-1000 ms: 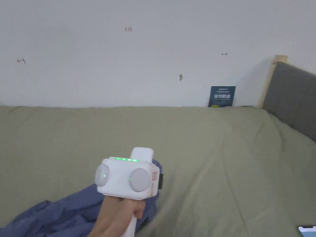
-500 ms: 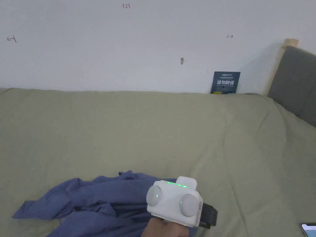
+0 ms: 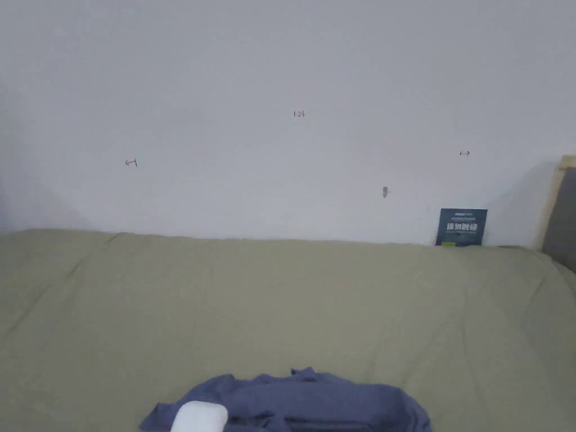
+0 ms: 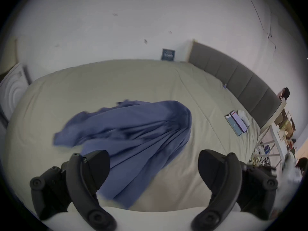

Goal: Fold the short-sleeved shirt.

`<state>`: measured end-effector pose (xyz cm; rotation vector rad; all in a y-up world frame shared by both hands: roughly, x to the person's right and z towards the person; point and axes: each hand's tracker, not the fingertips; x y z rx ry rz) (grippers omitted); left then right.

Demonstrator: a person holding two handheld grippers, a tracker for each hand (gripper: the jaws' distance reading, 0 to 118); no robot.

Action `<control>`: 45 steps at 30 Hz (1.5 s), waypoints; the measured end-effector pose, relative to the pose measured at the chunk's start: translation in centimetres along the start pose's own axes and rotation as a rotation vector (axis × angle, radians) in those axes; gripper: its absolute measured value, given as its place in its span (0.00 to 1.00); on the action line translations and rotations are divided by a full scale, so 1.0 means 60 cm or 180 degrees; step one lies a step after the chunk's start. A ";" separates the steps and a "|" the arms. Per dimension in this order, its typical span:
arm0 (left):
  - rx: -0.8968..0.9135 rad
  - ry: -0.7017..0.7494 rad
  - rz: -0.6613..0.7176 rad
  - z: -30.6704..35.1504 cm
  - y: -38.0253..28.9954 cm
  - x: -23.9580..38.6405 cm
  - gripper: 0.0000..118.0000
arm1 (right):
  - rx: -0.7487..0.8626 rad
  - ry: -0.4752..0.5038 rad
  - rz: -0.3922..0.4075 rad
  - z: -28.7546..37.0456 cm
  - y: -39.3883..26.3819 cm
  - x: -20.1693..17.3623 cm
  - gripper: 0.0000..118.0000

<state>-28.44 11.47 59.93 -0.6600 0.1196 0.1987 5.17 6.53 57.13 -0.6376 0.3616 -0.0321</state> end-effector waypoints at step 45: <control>-0.0864 0.0654 -0.0116 -0.241 -0.052 -0.164 0.36 | -0.0551 0.0059 0.0258 -0.080 -0.067 -0.055 0.01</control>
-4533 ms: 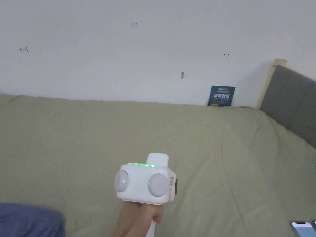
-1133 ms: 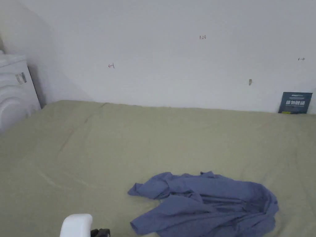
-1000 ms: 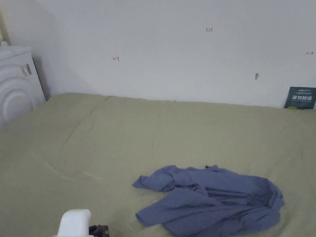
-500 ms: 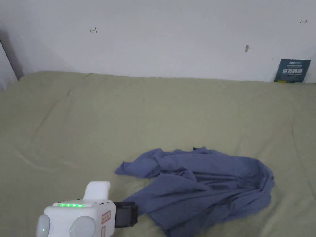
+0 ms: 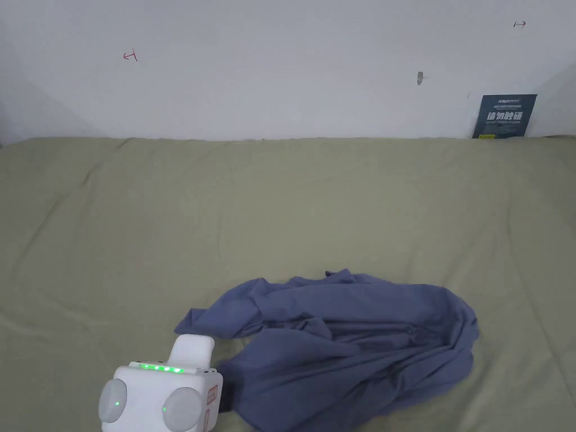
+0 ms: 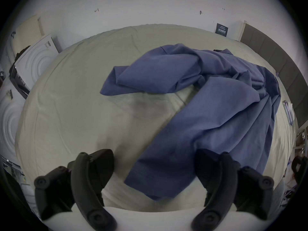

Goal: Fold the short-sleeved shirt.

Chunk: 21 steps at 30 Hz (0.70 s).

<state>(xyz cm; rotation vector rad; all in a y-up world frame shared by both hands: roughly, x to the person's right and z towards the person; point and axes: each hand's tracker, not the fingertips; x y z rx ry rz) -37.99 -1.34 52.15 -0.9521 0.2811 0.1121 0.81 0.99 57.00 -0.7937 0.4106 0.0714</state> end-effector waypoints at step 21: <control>-0.0053 -0.0437 0.0498 0.027 -0.040 -0.033 0.00 | 0.0309 0.0069 0.0526 -0.145 0.270 -0.002 0.01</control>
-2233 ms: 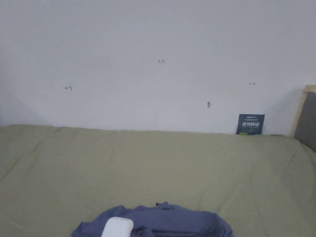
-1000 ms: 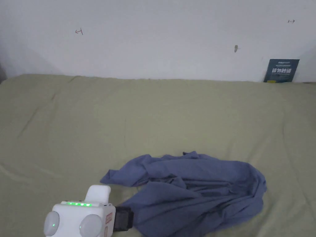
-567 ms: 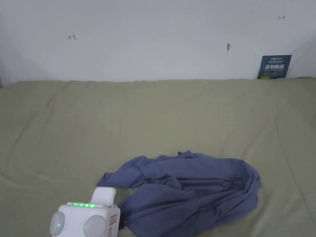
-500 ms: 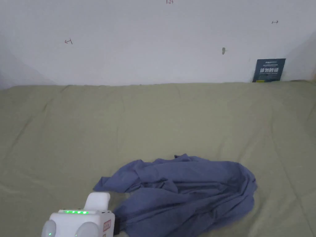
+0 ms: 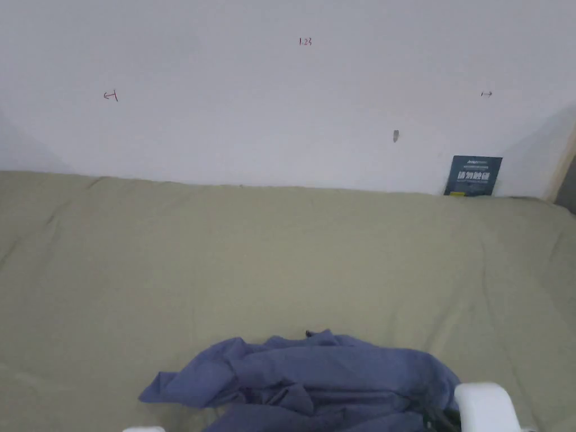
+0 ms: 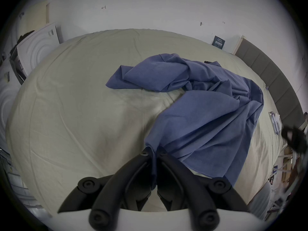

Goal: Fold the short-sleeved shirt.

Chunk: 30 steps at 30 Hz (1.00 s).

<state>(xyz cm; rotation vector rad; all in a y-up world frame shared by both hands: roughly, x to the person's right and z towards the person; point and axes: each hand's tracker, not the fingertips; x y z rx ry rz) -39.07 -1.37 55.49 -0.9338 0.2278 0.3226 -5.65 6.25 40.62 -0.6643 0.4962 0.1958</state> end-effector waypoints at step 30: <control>-0.0104 -0.0264 0.0025 -0.011 -0.014 -0.005 0.01 | -0.0990 0.0026 0.1490 -0.378 0.136 -0.116 0.03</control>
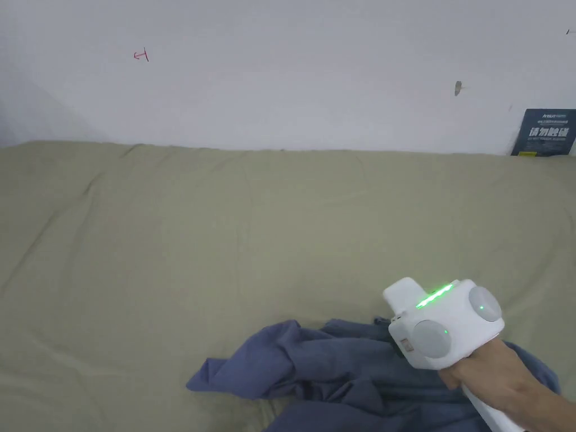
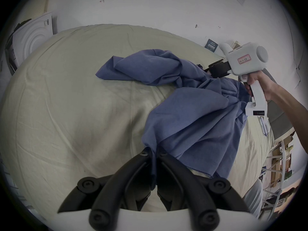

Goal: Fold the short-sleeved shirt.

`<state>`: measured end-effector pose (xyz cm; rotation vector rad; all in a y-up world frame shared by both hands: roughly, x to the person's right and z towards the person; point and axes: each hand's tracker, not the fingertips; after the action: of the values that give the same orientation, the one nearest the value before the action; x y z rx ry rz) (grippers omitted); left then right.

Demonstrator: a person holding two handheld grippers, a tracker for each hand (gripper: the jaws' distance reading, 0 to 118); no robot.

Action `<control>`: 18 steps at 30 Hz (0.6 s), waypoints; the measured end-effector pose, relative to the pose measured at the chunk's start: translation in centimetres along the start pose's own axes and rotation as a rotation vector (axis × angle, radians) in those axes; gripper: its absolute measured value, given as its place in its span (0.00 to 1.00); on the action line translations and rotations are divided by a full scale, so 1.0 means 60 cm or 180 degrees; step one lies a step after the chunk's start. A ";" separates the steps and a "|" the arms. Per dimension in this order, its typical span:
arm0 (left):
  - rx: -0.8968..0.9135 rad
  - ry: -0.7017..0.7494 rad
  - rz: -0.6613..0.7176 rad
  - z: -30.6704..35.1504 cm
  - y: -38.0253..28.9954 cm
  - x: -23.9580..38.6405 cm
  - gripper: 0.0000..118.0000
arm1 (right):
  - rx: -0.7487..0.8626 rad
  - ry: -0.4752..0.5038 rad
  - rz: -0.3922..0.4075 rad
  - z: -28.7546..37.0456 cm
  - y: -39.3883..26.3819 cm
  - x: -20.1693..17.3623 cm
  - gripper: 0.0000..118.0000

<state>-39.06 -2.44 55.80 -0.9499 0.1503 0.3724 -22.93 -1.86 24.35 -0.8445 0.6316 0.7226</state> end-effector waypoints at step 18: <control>0.0360 0.0374 0.0020 0.073 0.051 0.002 0.01 | 0.0680 0.0120 -0.0999 0.275 -0.051 0.183 0.02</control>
<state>-40.24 2.80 55.97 -0.8597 0.2788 0.3108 -10.56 13.87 26.07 -0.7385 0.5817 0.3488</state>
